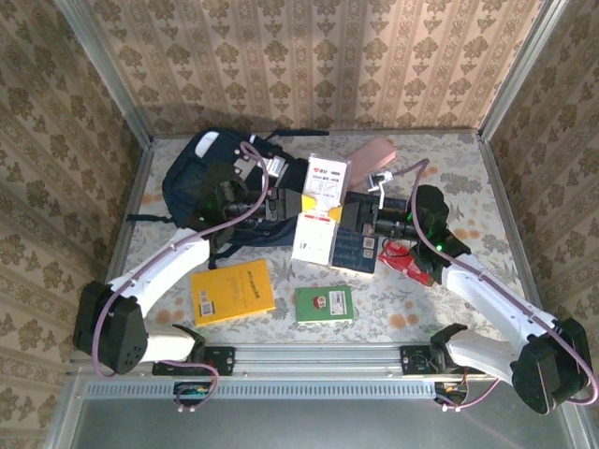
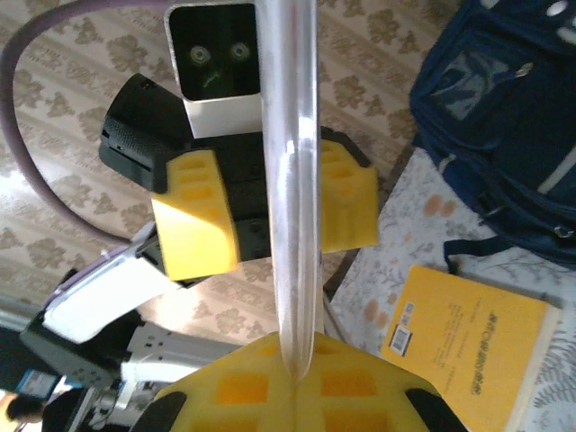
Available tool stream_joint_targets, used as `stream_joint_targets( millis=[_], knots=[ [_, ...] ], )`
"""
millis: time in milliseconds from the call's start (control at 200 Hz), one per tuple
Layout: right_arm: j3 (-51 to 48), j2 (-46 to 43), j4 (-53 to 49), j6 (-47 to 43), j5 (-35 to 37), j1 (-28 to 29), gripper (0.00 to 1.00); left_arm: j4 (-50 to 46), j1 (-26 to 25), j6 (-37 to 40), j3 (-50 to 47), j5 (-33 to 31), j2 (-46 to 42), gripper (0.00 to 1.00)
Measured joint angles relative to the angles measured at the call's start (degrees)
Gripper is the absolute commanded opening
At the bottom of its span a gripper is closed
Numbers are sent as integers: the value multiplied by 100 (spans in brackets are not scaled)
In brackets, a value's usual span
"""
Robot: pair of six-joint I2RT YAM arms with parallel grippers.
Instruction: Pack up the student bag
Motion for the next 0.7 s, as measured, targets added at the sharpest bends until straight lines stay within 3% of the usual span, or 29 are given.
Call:
stream_joint_targets(
  millis=[100, 215, 330, 480, 700],
  knots=[
    [2, -310, -732, -385, 407, -129, 0, -1375, 284, 776, 409, -323, -15, 68],
    [74, -616, -1759, -953, 1051, -229, 0, -3309, 621, 2006, 1394, -1268, 146, 69],
    [136, -649, -2398, -1344, 1502, -251, 0, -4529, 699, 2881, 2339, -2197, 682, 69],
    [138, -649, -2874, -1637, 1805, -260, 0, -5285, 872, 3471, 3034, -2824, 1764, 68],
    [190, -658, -3228, -1963, 2046, -271, 0, -5654, 1320, 3670, 3703, -2968, 3296, 67]
  ],
)
